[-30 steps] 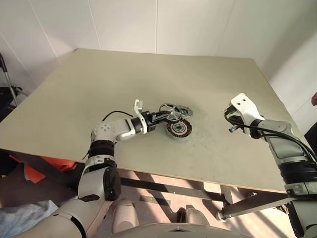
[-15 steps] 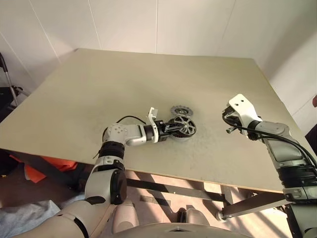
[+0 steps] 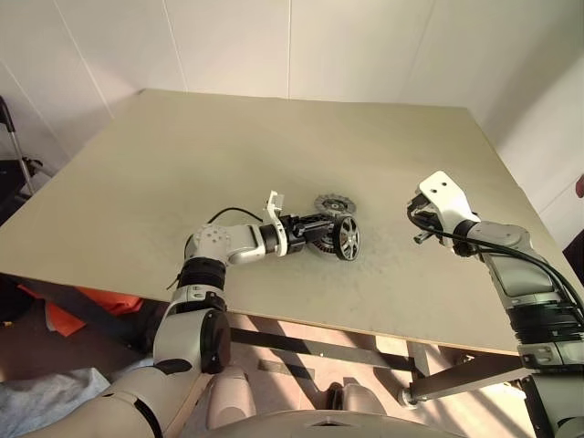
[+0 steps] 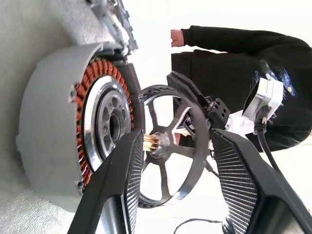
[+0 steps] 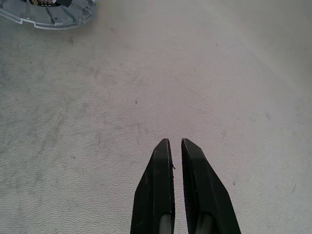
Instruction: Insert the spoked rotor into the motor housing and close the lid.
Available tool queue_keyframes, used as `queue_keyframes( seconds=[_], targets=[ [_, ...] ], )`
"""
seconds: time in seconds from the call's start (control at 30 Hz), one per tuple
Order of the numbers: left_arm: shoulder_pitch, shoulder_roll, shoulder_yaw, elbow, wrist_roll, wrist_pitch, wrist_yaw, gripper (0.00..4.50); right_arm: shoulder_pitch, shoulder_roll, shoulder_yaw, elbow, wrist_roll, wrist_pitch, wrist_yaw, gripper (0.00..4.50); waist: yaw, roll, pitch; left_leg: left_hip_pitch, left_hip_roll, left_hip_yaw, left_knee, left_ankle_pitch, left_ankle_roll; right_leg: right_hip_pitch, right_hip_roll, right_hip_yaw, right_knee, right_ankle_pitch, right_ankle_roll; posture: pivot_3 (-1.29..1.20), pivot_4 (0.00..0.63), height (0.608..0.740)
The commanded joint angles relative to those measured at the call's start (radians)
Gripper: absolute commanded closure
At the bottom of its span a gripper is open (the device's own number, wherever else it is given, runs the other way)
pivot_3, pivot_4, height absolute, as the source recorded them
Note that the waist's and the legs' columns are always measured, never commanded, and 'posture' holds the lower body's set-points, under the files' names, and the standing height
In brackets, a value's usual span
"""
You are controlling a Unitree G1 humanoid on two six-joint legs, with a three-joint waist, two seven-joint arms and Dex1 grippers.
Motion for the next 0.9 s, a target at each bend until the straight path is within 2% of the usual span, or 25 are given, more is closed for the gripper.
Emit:
queue_keyframes(
  seconds=[0.03, 0.33, 0.47, 0.6, 0.9],
  targets=[
    [0.007, 0.047, 0.032, -0.084, -0.024, 0.016, 0.008, 2.16, -0.012, -0.011, -0.026, -0.048, 0.015, -0.010, 0.012, 4.15, -0.002, 0.000, 0.000, 0.000, 0.000, 0.000, 0.000, 0.000, 0.000, 0.000, 0.000, 0.000, 0.000, 0.000, 0.000, 0.00, 0.000, 0.740],
    [0.067, 0.117, 0.076, -0.250, -0.064, 0.039, 0.014, 2.16, 0.134, -0.062, -0.047, -0.340, 0.124, 0.003, 0.158, 4.15, 0.003, 0.001, 0.000, -0.001, 0.000, 0.000, 0.000, -0.001, 0.001, 0.000, 0.000, 0.000, -0.001, 0.000, 0.000, 0.00, 0.000, 0.740],
    [0.080, 0.117, 0.083, -0.247, -0.055, 0.018, 0.029, 2.16, 0.119, -0.033, -0.005, -0.388, 0.130, 0.033, 0.149, 4.15, 0.001, 0.001, 0.000, 0.002, 0.000, 0.000, 0.000, -0.001, 0.001, 0.002, 0.000, 0.000, 0.000, 0.000, 0.000, 0.00, 0.000, 0.740],
    [0.076, 0.119, 0.088, -0.242, -0.053, -0.007, 0.038, 2.16, 0.094, 0.004, 0.035, -0.382, 0.125, 0.048, 0.145, 4.15, 0.000, 0.001, 0.001, 0.004, 0.000, 0.000, 0.000, -0.001, 0.001, 0.004, 0.000, 0.001, 0.000, -0.004, 0.007, 0.00, 0.000, 0.740],
    [0.096, 0.140, 0.109, -0.236, -0.052, -0.051, 0.057, 2.16, -0.013, 0.102, 0.142, -0.334, 0.109, 0.060, 0.128, 4.15, 0.000, 0.001, 0.000, 0.002, 0.000, 0.000, -0.002, 0.000, 0.000, 0.001, 0.000, 0.000, -0.001, -0.001, 0.001, 0.00, 0.000, 0.740]
  ],
)
